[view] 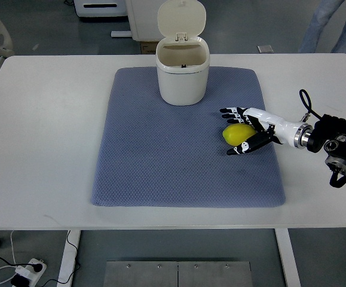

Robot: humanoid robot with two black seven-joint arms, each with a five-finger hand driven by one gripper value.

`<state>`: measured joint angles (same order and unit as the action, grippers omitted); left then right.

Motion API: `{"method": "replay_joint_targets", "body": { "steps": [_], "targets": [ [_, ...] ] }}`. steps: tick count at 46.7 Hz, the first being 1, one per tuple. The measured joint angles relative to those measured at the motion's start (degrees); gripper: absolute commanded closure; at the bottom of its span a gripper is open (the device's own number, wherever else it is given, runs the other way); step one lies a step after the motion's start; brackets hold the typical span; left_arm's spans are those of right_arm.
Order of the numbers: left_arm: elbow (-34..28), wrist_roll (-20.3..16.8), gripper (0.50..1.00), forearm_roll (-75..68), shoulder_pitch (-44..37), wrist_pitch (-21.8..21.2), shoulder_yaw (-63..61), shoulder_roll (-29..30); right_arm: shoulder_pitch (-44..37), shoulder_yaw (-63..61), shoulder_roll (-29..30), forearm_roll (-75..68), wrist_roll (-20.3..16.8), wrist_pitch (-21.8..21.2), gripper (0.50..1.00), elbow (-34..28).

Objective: Put lemon in trash with right hand
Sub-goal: 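Close the right hand fingers around the yellow lemon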

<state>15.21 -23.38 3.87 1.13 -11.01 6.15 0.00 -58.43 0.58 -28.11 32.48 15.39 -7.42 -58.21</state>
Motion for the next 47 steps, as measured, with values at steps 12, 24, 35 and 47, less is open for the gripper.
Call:
{"method": "replay_joint_targets", "body": {
  "steps": [12,24,35,47],
  "targets": [
    [0.0,0.0,0.5,0.0,0.0,0.0,0.0,0.0,1.7,-2.0,0.1,-2.5,0.2,1.0,0.603,0.5],
    [0.0,0.0,0.5,0.0,0.0,0.0,0.0,0.0,3.4,-2.0,1.1,-2.7,2.0,3.1,0.73,1.0],
    [0.0,0.0,0.5,0.0,0.0,0.0,0.0,0.0,4.1,-2.1,1.3,-3.5,2.0,3.1,0.785,1.1],
    [0.0,0.0,0.5,0.0,0.0,0.0,0.0,0.0,4.5,-2.0,1.3,-4.5,2.0,3.1,1.0,1.3]
  ]
}}
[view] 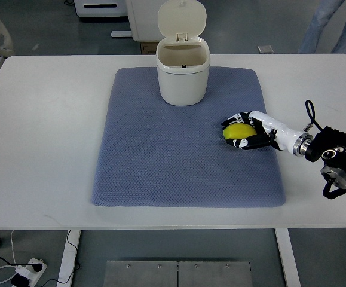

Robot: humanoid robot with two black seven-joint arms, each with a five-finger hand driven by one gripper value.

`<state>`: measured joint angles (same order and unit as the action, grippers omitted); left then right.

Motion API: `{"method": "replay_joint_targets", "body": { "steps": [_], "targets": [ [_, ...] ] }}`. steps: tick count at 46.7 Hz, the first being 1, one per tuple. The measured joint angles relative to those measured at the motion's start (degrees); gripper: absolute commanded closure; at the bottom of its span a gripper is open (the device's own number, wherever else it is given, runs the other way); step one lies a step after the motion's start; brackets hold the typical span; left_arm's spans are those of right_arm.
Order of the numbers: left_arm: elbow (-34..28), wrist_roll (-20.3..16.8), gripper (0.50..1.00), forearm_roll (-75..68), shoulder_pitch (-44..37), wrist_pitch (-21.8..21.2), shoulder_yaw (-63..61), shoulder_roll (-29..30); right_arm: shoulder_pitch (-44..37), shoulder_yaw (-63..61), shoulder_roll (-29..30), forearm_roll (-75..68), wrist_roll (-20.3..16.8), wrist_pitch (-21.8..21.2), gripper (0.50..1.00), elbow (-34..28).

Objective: Put lemon in trash with right hand
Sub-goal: 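Close the right hand fingers around the yellow lemon, then lift the lemon with the right hand and carry it above the bin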

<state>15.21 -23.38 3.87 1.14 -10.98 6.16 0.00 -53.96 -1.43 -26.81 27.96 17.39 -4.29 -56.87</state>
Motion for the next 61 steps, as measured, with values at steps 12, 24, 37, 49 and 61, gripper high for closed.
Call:
{"method": "replay_joint_targets", "body": {
  "steps": [12,24,37,49,61],
  "targets": [
    [0.0,0.0,0.5,0.0,0.0,0.0,0.0,0.0,0.3,0.0,0.0,0.0,-0.7,0.0,1.0,0.1],
    [0.0,0.0,0.5,0.0,0.0,0.0,0.0,0.0,-0.4,0.0,-0.4,-0.1,-2.2,-0.3,1.0,0.1],
    [0.0,0.0,0.5,0.0,0.0,0.0,0.0,0.0,-6.4,-1.7,-2.3,-5.5,-6.5,-2.0,1.0,0.1],
    [0.0,0.0,0.5,0.0,0.0,0.0,0.0,0.0,-10.1,-1.6,-2.4,-10.6,-9.7,-2.2,1.0,0.1],
    [0.0,0.0,0.5,0.0,0.0,0.0,0.0,0.0,-16.1,-0.7,-2.5,-15.7,-12.6,-2.0,1.0,1.9]
  ]
}}
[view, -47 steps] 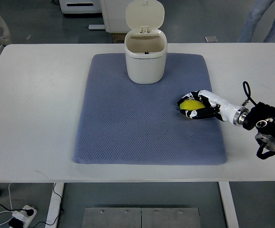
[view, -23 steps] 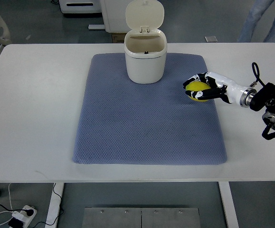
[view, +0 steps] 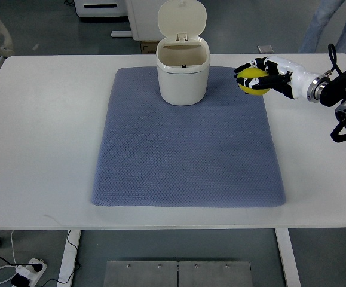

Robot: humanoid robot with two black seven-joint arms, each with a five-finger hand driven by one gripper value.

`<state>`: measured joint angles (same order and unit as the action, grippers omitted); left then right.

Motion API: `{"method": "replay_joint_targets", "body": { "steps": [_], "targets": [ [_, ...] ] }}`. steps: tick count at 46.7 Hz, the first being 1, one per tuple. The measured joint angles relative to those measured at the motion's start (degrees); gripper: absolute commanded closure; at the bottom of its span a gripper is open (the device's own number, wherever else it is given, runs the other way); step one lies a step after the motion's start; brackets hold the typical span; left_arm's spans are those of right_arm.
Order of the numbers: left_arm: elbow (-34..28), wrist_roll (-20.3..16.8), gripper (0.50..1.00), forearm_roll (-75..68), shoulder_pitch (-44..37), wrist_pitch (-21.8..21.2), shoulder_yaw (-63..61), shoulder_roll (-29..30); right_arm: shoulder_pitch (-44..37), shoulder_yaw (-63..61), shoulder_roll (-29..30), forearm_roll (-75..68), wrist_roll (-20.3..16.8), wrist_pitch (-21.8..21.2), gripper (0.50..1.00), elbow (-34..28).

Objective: Put lemon in trash with right hand
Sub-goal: 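Lift the lemon with the right hand and carry it above the bin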

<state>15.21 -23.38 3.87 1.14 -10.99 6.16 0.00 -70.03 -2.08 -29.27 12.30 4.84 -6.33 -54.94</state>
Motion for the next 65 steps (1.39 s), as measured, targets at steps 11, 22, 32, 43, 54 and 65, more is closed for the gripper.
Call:
{"method": "replay_joint_targets", "body": {
  "steps": [11,22,32,43,54,65],
  "targets": [
    [0.0,0.0,0.5,0.0,0.0,0.0,0.0,0.0,-6.9,3.1,2.4,-3.5,-2.5,0.5,1.0,3.7],
    [0.0,0.0,0.5,0.0,0.0,0.0,0.0,0.0,-10.5,3.0,8.0,-3.7,-4.1,0.9,1.0,7.8],
    [0.0,0.0,0.5,0.0,0.1,0.0,0.0,0.0,-14.0,2.9,15.3,-5.7,-4.8,1.2,1.0,13.5],
    [0.0,0.0,0.5,0.0,0.0,0.0,0.0,0.0,-14.9,3.2,22.0,-5.4,-6.1,3.1,1.0,19.8],
    [0.0,0.0,0.5,0.0,0.0,0.0,0.0,0.0,-15.2,3.7,26.4,-4.5,-6.7,5.2,1.0,22.9],
    [0.0,0.0,0.5,0.0,0.0,0.0,0.0,0.0,-15.2,3.9,29.3,-4.1,-6.8,9.0,1.0,25.5]
  ]
}}
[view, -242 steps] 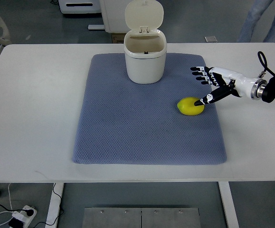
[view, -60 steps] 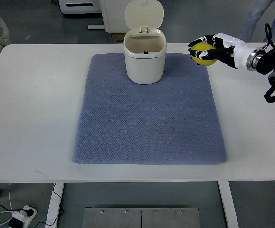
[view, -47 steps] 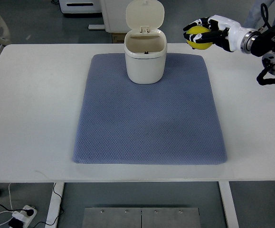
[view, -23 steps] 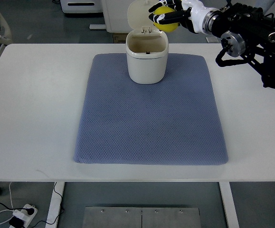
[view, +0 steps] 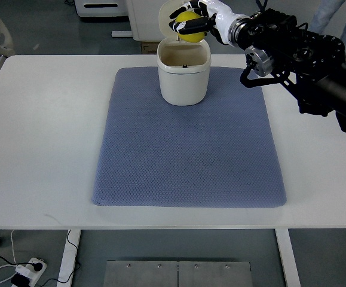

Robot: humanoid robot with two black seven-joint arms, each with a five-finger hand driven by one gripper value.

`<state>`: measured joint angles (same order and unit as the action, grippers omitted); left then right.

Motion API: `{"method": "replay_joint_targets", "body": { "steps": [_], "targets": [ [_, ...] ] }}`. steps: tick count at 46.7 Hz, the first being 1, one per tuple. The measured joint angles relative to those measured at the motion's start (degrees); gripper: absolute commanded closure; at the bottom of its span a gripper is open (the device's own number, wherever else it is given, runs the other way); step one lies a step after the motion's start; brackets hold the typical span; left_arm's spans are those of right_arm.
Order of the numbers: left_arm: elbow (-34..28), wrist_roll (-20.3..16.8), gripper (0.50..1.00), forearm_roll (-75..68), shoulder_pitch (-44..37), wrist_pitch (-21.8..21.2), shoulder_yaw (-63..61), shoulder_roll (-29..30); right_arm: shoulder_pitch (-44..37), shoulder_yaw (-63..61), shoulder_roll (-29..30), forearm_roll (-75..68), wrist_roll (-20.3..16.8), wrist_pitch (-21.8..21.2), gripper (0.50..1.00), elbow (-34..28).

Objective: Put lemon in trash with right hand
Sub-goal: 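Lift the lemon with the right hand and carry it above the bin, then open the right hand fingers to drop the lemon into the bin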

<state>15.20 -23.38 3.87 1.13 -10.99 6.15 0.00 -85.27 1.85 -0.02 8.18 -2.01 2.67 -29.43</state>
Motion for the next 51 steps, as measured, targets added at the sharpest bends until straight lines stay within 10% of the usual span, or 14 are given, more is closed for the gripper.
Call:
{"method": "replay_joint_targets", "body": {
  "steps": [51],
  "targets": [
    [0.0,0.0,0.5,0.0,0.0,0.0,0.0,0.0,3.8,3.1,0.0,0.4,0.1,6.5,0.984,0.6]
  ]
}}
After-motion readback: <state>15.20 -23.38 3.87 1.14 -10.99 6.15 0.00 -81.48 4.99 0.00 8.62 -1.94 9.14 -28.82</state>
